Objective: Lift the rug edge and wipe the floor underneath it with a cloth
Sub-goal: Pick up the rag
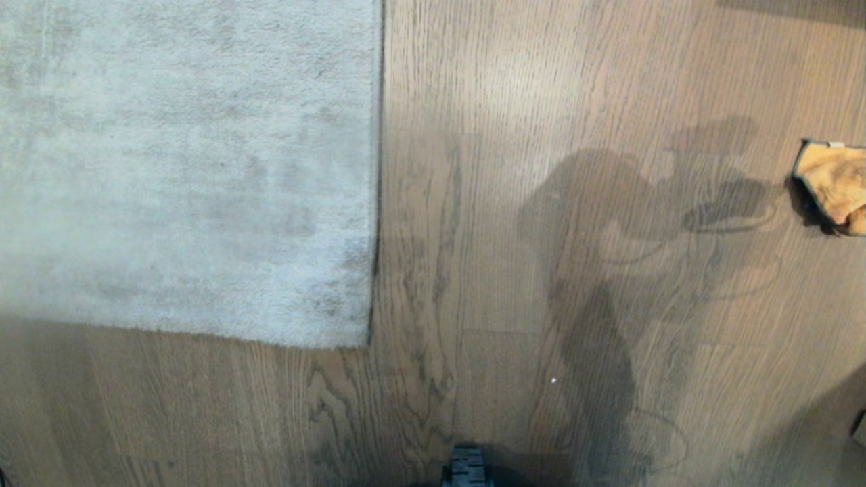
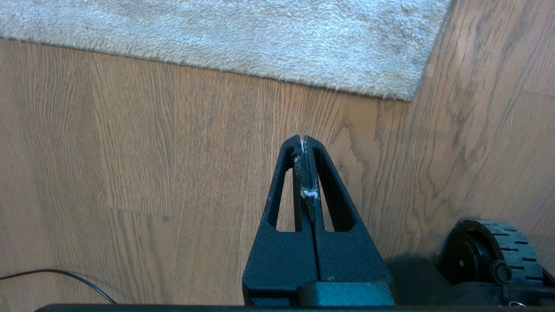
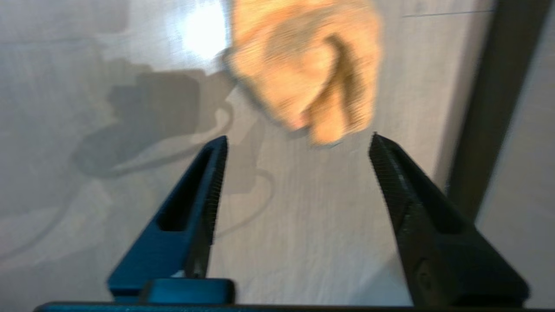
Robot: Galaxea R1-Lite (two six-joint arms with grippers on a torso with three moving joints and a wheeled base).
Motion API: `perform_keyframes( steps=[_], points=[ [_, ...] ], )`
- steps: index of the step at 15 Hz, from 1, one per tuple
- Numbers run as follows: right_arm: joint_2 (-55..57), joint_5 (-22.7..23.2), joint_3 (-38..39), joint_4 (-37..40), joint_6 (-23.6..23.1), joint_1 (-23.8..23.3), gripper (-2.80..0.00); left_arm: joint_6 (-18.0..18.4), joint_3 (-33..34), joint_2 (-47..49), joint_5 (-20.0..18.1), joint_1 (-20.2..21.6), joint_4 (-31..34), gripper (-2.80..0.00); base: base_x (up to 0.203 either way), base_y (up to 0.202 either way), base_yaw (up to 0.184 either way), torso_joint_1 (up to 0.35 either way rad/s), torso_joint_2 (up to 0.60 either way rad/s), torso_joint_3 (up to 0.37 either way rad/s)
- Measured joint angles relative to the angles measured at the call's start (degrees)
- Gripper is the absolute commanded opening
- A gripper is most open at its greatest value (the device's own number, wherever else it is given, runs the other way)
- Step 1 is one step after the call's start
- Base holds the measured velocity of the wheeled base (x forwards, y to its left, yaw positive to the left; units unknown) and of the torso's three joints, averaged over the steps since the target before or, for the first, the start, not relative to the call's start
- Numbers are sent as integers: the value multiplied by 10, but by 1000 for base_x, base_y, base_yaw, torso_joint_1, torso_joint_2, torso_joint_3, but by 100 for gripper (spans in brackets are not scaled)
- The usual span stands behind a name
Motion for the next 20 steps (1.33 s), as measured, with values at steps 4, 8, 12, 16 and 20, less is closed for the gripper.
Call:
perform_keyframes(
  steps=[4,8,12,16,20],
  points=[
    [74,29,-81,5,1,-56,0,0,0,0,0,0,0,-280,0,0,0,0,0,0],
    [140,37,-130,-1,19,-72,0,0,0,0,0,0,0,-280,0,0,0,0,0,0],
    [186,41,-164,-3,21,-92,0,0,0,0,0,0,0,-280,0,0,0,0,0,0],
    [216,53,-176,-13,51,-100,0,0,0,0,0,0,0,-280,0,0,0,0,0,0],
    [239,74,-182,-25,94,-100,0,0,0,0,0,0,0,-280,0,0,0,0,0,0]
  ],
)
